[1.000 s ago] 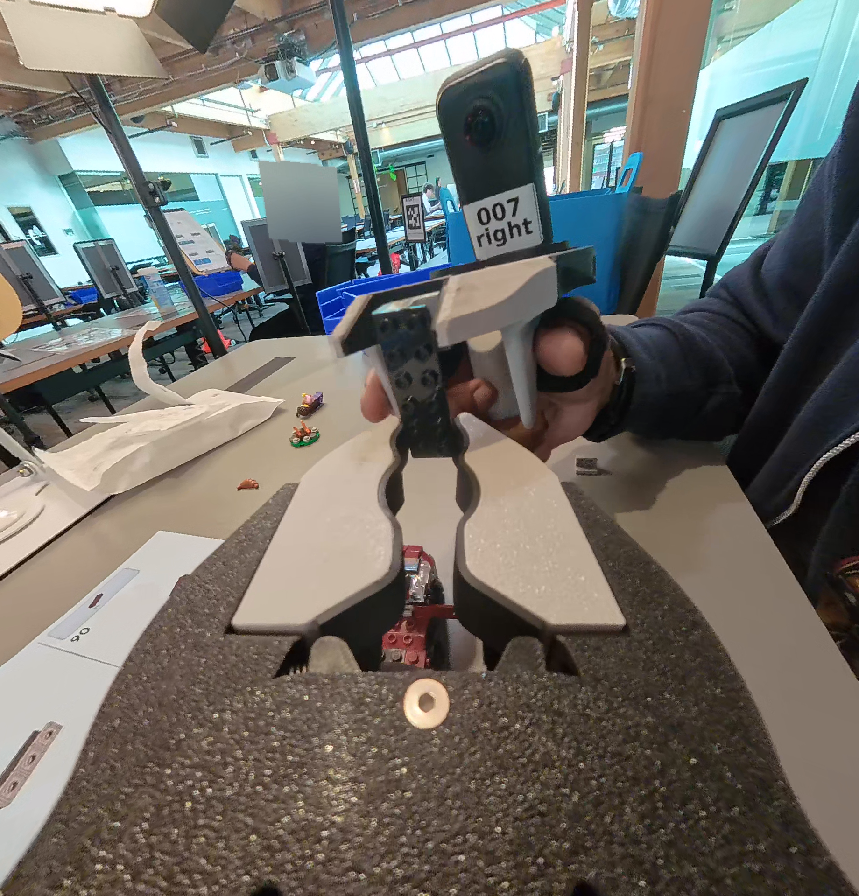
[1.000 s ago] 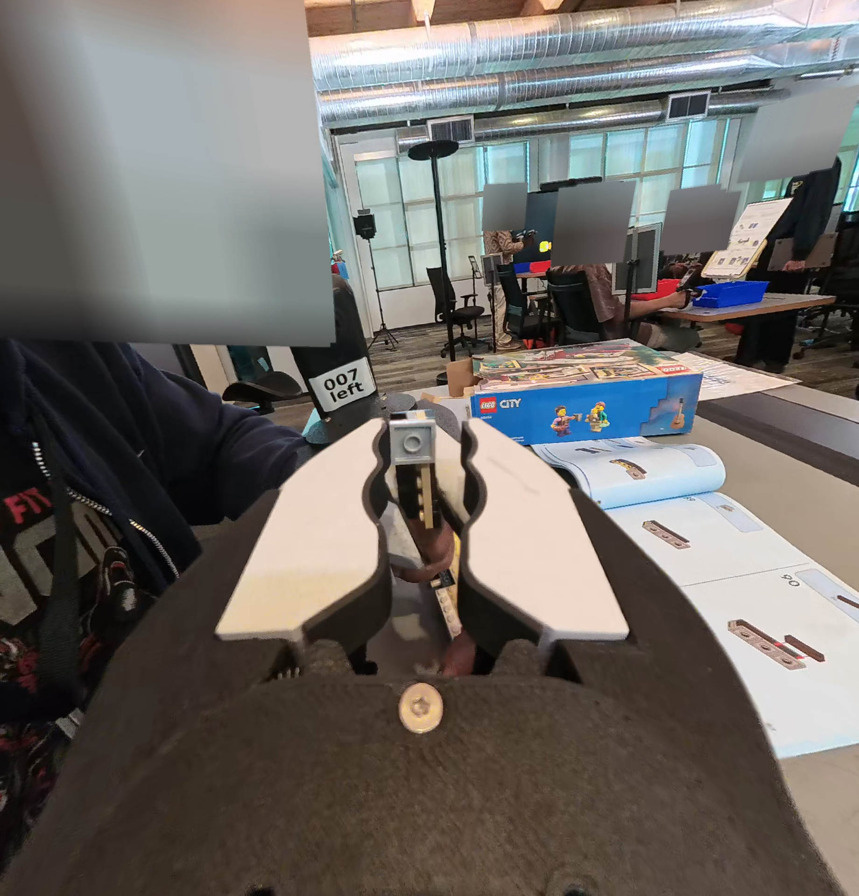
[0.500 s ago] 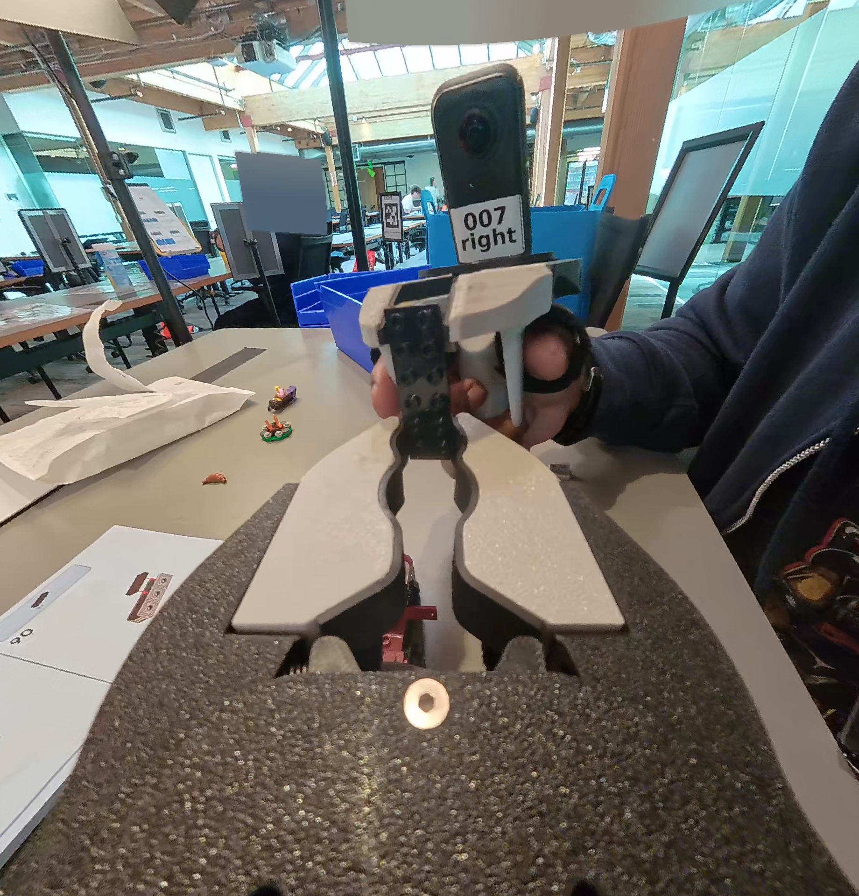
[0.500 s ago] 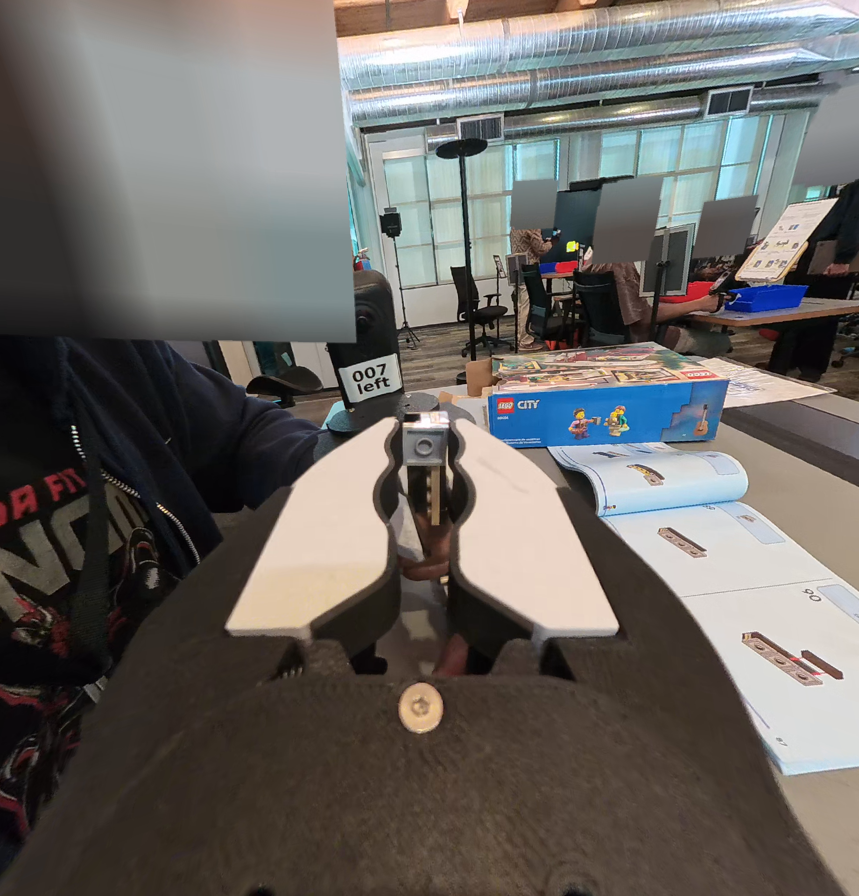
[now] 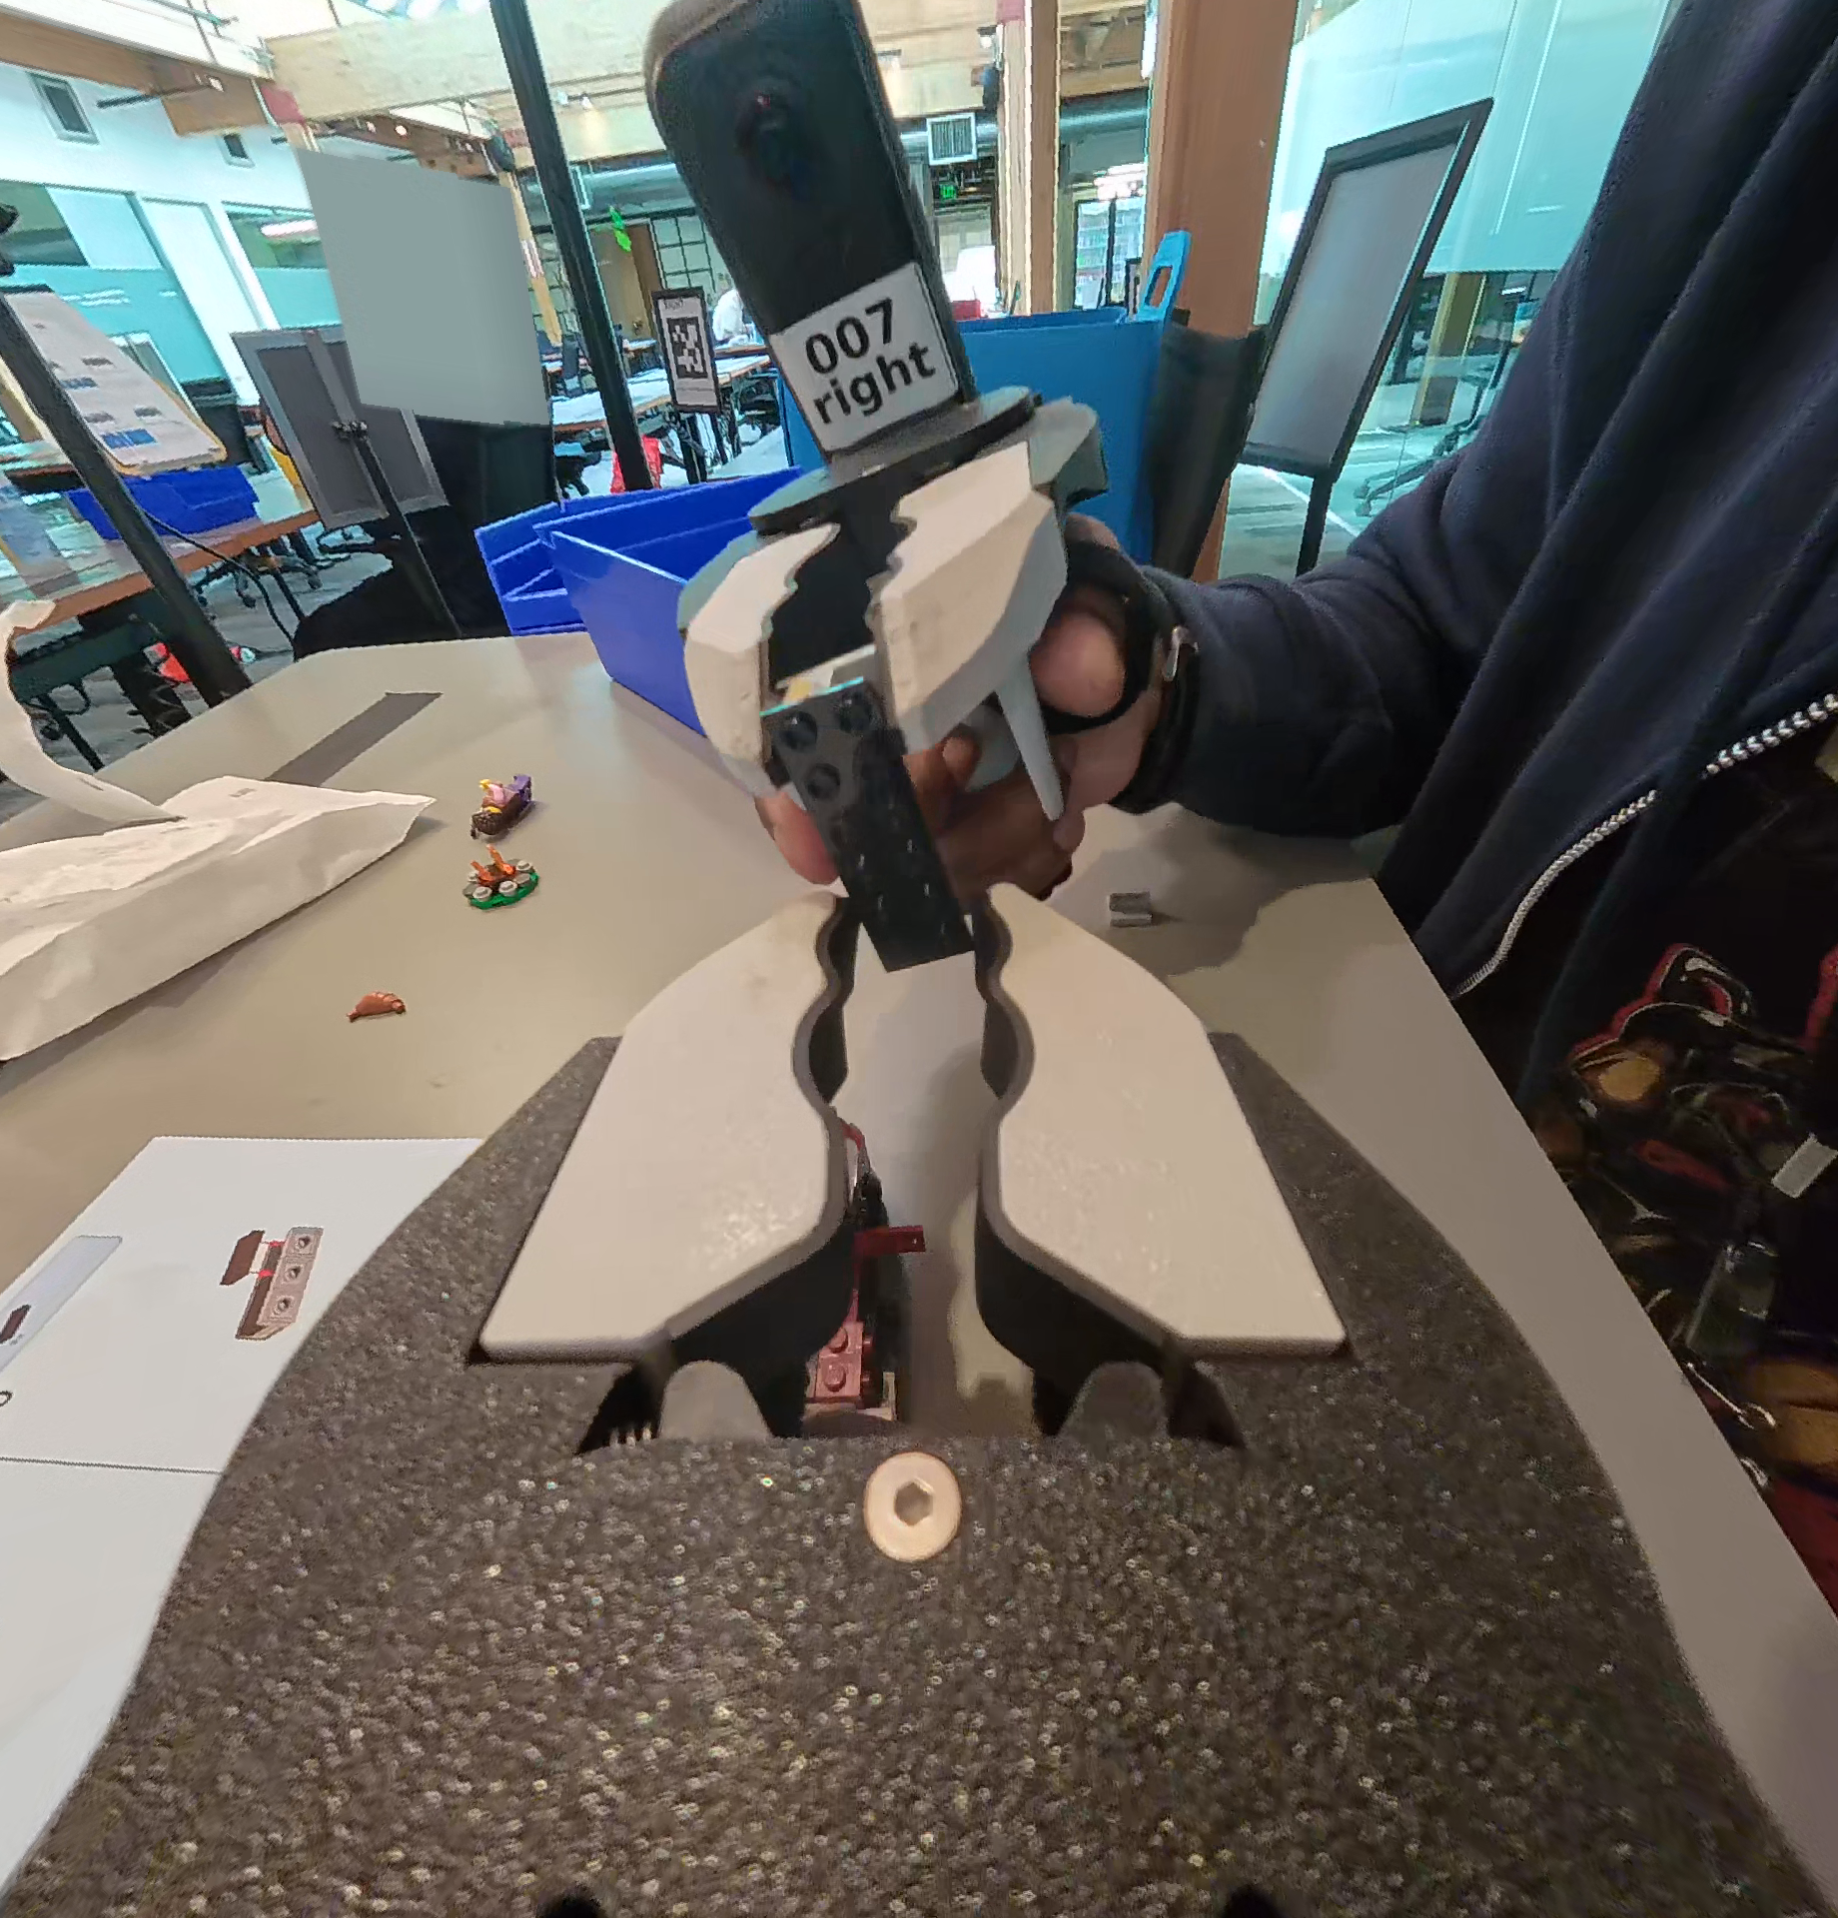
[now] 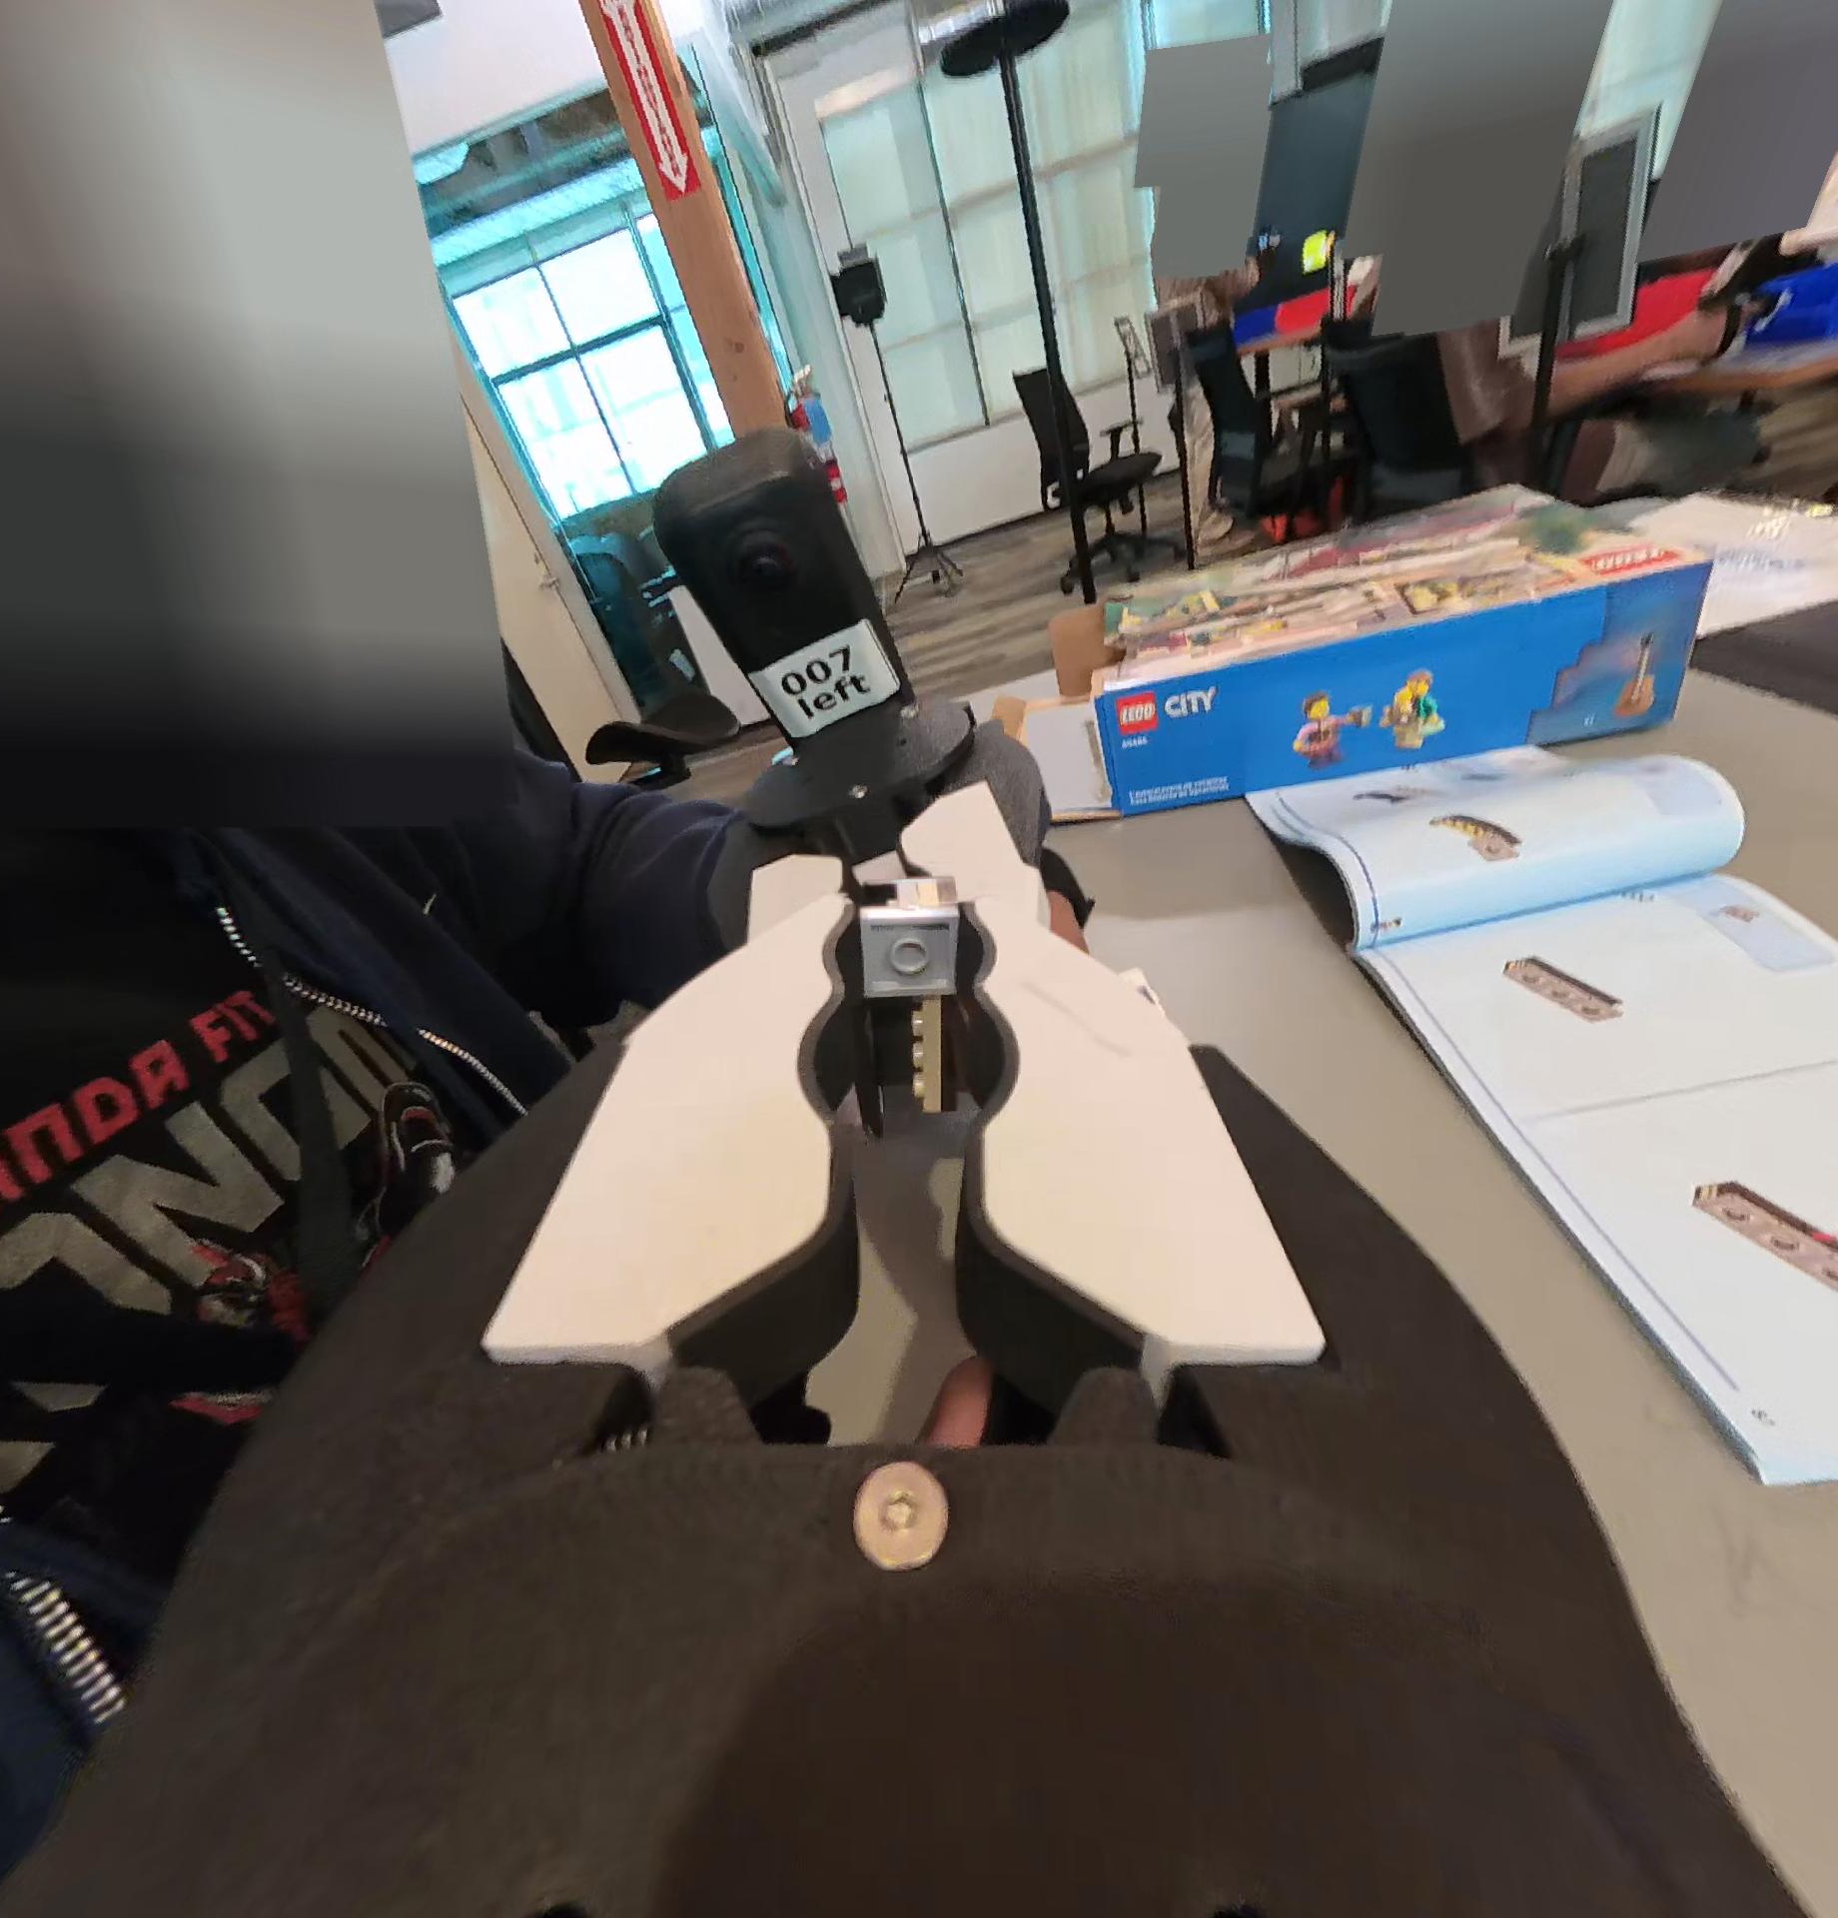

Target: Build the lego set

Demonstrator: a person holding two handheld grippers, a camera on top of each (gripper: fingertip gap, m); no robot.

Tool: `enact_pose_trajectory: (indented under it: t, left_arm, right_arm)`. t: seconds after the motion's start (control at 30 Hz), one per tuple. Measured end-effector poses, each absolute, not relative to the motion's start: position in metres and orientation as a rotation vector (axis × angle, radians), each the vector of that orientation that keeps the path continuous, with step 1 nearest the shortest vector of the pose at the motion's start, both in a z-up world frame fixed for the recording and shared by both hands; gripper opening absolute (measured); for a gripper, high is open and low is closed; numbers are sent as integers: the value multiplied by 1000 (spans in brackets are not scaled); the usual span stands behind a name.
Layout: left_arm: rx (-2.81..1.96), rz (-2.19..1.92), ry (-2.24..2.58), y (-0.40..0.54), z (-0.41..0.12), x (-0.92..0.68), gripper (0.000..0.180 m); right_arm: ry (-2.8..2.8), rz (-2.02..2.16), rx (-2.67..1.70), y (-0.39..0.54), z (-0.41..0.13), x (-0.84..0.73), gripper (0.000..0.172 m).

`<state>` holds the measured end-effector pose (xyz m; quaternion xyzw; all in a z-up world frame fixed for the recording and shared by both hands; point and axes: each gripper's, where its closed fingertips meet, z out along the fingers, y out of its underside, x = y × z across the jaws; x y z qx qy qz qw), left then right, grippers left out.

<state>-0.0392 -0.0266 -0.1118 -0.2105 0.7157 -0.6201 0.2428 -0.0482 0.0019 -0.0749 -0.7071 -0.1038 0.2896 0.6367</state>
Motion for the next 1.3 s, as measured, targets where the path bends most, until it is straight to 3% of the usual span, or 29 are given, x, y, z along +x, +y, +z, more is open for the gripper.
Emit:
enact_pose_trajectory:
  t: [0.93,1.03,1.3]
  left_arm:
    - [-863,-1977,1920,-22,-112,-32,17]
    - [-922,-1999,1886,-19,-110,-29,17]
    - [-1107,-2062,1760,3,-99,-21,17]
  right_arm:
    - [-168,679,-1673,6,-83,-38,20]
    - [-168,623,-1725,4,-87,-32,29]
    - [-173,325,-1898,-26,-115,-12,26]
